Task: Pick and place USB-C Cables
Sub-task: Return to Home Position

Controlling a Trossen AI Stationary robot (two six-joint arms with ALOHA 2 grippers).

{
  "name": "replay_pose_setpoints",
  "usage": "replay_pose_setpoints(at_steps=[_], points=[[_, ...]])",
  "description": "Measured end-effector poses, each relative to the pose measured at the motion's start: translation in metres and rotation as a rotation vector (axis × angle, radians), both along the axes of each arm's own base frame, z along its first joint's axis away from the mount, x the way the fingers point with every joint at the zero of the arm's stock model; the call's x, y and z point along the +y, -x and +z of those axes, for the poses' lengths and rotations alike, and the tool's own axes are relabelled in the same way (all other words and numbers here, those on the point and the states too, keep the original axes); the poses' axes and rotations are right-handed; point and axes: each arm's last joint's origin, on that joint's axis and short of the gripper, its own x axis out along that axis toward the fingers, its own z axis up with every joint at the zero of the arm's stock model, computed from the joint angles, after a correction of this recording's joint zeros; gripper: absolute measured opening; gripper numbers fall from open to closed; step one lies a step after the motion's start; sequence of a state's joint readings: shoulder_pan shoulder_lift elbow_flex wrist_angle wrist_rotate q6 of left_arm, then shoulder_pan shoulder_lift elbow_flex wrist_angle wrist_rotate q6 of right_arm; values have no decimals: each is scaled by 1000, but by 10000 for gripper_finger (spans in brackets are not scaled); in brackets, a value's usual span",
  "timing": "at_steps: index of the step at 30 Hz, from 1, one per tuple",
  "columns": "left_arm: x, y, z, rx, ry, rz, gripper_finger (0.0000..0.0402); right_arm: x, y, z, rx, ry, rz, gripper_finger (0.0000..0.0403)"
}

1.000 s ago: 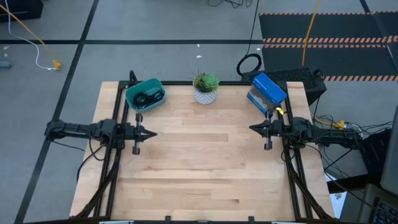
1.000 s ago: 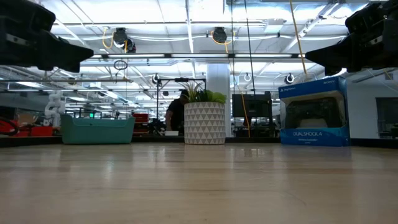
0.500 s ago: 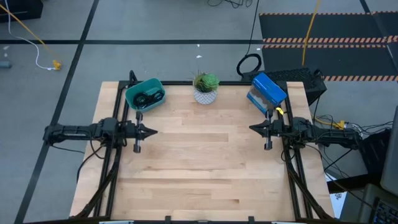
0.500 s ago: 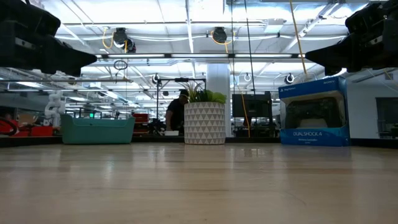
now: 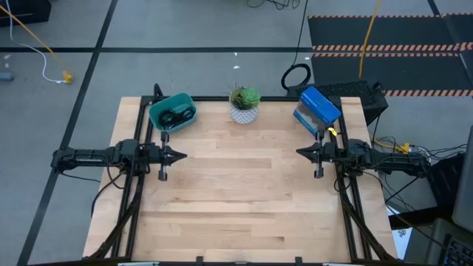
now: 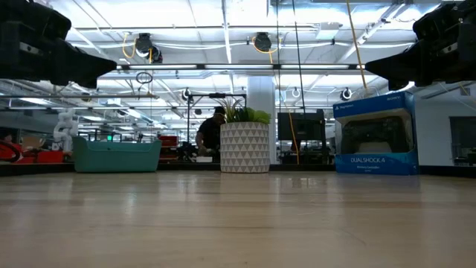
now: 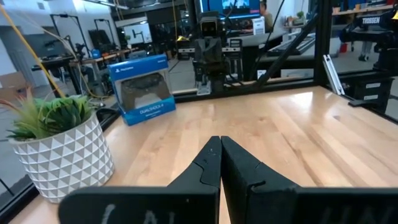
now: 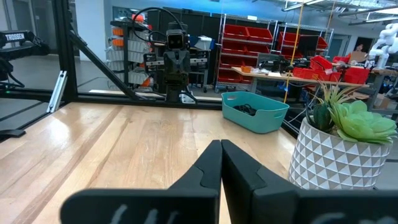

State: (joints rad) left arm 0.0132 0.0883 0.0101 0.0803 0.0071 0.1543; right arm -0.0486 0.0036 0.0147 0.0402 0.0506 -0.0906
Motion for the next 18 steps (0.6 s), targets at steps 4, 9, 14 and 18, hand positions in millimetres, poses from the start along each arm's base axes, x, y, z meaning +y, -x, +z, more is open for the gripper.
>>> replay_pose_setpoints(at_steps=[4,9,14,18], points=[[-1,0,0,-5,6,-20,3,0,0,0,0,0,0,0],[-1,3,4,-51,7,-32,3,0,0,0,0,0,0,0],[-1,6,5,-52,8,-47,3,0,0,0,0,0,0,0],[-1,6,3,-25,2,-47,3,0,0,0,0,0,0,0]])
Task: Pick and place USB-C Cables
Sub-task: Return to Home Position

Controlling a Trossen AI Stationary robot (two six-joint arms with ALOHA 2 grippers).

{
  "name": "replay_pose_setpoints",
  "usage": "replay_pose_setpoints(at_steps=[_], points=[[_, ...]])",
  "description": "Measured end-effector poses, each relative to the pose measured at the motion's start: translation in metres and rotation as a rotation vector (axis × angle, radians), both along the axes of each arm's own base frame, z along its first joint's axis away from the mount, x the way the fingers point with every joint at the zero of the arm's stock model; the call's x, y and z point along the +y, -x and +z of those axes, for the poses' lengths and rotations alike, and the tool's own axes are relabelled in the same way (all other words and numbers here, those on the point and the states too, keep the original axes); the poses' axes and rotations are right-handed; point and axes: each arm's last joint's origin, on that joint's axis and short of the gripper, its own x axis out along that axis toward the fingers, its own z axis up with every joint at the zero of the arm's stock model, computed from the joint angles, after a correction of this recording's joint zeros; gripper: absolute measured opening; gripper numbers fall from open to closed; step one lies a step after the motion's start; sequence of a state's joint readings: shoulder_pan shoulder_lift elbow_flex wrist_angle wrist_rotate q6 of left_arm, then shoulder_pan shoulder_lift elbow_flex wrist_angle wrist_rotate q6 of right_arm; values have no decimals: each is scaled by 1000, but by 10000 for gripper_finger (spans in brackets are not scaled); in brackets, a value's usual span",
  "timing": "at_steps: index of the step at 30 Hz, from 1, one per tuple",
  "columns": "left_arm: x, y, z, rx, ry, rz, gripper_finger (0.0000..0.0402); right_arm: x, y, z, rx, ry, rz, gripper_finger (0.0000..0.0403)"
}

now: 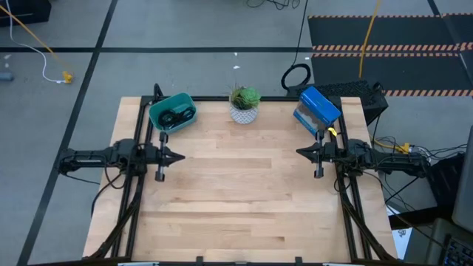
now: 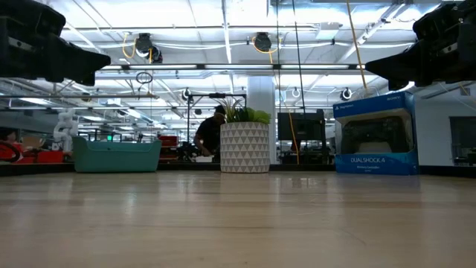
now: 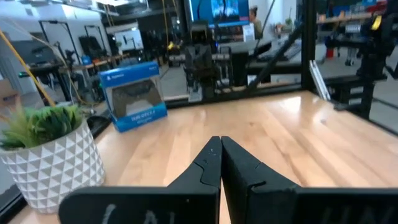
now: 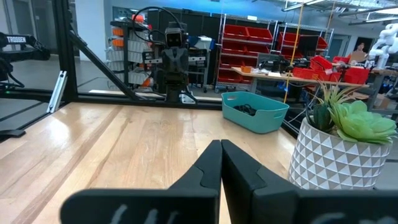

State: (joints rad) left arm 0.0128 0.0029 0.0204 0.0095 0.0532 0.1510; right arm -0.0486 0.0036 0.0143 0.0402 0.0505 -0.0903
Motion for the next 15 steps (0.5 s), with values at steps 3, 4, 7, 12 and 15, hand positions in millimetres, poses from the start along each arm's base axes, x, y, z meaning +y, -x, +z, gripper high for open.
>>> replay_pose_setpoints(at_steps=[3,4,7,12,15], points=[[0,0,-1,14,-8,0,3,0,0,0,2,0,0,0],[0,0,-1,14,-5,0,3,0,0,0,2,0,0,0],[0,0,-1,9,-6,0,3,0,0,0,3,0,0,0],[0,-1,-3,8,-12,6,3,0,0,0,2,0,0,0],[0,-1,-3,7,-20,7,3,0,0,0,3,0,0,0]])
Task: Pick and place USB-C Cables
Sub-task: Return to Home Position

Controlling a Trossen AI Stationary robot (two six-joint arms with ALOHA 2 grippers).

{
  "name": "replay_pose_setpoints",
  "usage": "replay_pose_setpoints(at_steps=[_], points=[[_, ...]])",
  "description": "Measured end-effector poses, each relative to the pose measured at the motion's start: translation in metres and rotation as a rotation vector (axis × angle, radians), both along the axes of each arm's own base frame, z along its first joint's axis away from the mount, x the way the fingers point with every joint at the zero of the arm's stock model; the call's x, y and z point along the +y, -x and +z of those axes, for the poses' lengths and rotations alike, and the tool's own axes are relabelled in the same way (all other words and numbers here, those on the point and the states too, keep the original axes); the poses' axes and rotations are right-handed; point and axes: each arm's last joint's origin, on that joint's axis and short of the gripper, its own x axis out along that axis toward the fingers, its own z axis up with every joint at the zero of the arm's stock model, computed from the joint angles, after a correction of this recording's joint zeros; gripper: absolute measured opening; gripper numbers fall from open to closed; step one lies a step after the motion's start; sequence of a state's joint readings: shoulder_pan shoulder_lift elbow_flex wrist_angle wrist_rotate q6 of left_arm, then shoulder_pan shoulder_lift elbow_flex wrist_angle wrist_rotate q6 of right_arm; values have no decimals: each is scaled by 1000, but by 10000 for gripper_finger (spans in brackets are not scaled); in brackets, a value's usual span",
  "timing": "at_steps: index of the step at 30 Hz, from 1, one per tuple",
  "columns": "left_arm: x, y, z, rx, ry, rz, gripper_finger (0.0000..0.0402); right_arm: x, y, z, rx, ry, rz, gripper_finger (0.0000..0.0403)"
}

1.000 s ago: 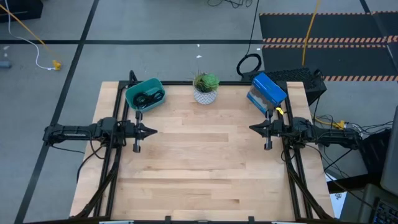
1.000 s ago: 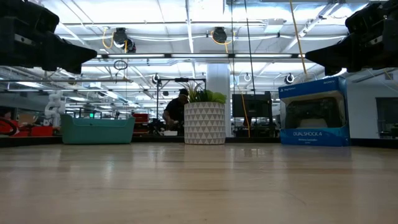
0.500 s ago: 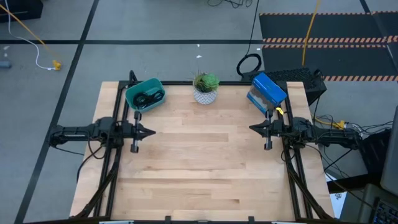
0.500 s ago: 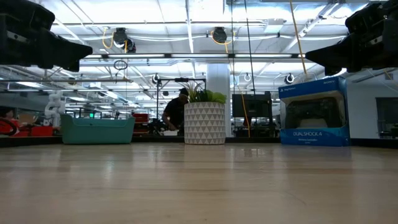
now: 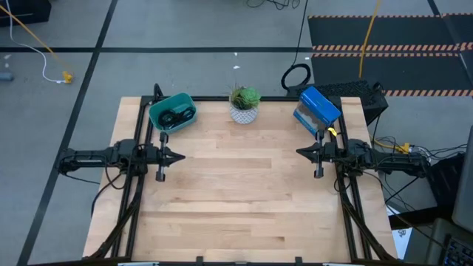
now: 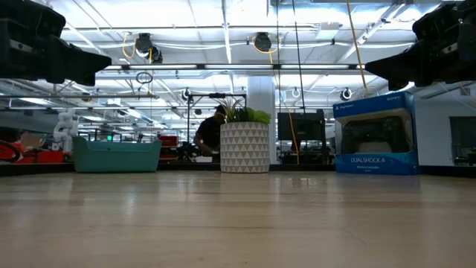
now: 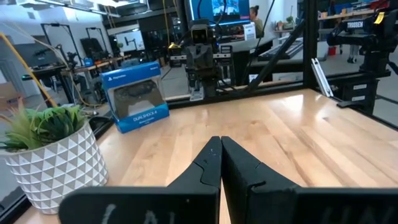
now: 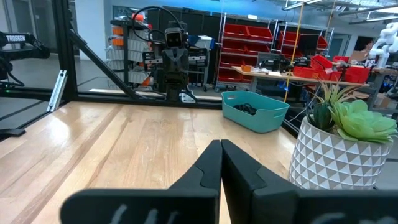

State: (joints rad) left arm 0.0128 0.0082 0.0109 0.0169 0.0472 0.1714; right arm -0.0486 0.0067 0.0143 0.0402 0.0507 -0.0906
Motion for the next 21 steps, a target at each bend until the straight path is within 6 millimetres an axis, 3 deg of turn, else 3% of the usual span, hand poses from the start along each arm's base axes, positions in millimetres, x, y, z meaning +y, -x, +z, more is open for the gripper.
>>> replay_pose_setpoints(at_steps=[21], points=[[0,0,1,-5,45,2,16,0,0,0,0,0,0,0]])
